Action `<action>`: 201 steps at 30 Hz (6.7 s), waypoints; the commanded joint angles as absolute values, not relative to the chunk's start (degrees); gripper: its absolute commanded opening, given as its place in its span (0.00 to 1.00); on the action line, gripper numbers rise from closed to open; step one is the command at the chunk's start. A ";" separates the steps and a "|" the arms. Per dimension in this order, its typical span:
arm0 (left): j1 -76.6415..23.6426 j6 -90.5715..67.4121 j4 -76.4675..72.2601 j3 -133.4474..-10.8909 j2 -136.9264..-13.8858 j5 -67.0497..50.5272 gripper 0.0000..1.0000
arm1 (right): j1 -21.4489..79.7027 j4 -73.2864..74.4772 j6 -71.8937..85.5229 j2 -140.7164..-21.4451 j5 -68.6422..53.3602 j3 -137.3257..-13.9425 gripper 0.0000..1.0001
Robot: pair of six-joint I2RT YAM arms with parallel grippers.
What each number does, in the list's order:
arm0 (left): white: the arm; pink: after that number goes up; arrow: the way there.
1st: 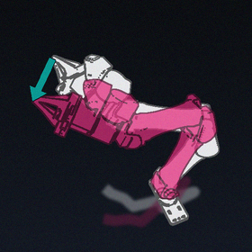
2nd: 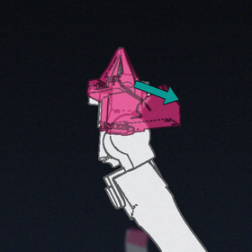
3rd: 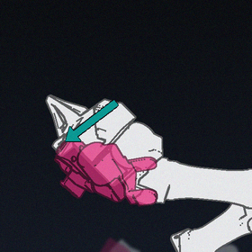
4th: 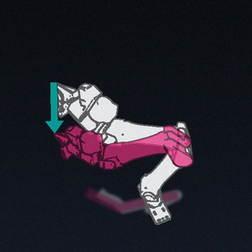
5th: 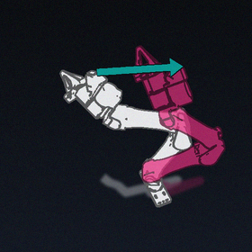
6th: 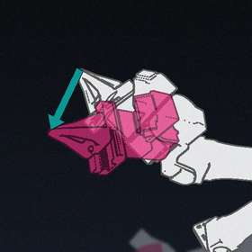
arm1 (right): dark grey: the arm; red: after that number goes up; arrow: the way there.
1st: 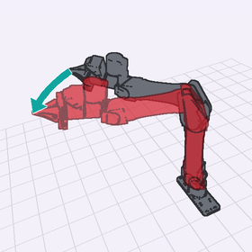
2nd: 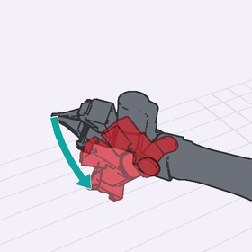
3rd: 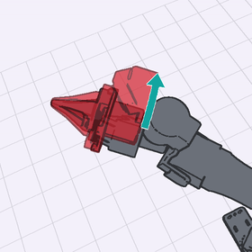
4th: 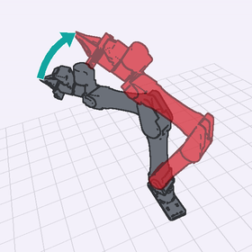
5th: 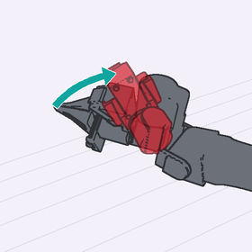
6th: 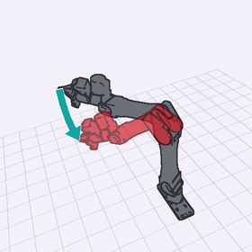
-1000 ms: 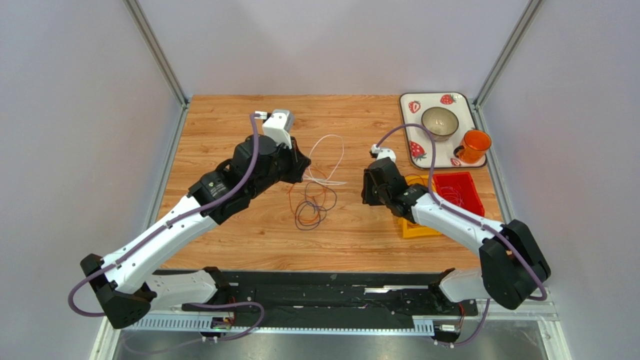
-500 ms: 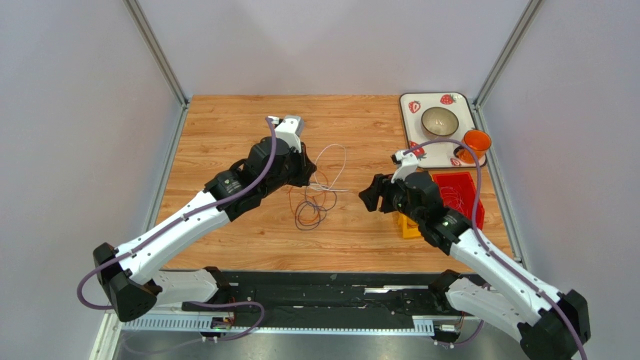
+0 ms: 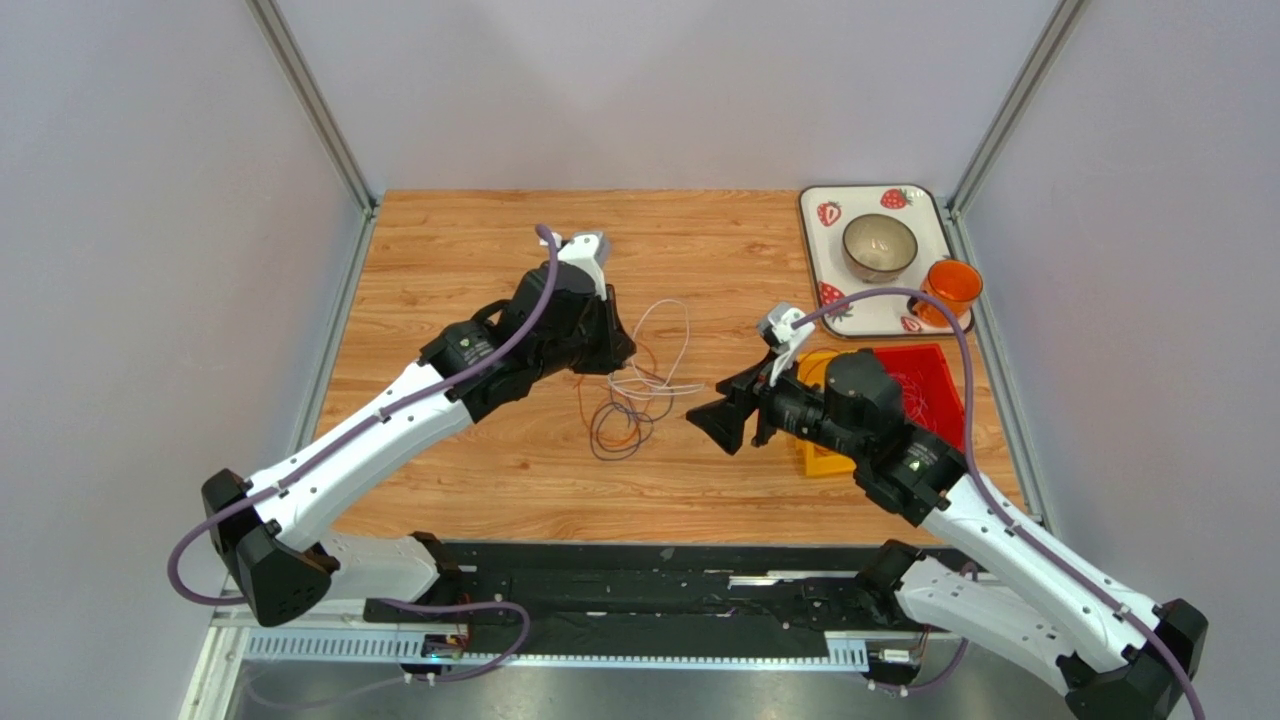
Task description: Untangle the cables
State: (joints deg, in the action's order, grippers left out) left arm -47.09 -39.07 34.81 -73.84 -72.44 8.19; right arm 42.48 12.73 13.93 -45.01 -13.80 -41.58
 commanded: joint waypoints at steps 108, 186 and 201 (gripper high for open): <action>-43.07 -35.16 -4.30 -31.74 -61.61 16.52 0.63 | 59.50 35.95 5.62 -43.61 46.31 -64.27 0.00; -43.07 -34.54 -11.16 -28.48 -65.74 16.26 0.48 | 17.75 38.23 22.41 -73.65 14.41 -59.24 0.48; -43.07 -34.54 -11.07 -28.39 -65.48 16.17 0.48 | 17.84 38.76 25.22 -68.65 14.85 -55.29 0.00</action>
State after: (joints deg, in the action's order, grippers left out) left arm -43.09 -35.42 -9.23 -26.61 -65.67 15.77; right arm 17.67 38.26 23.83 -68.97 13.10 -56.88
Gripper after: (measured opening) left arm 0.483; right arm 0.006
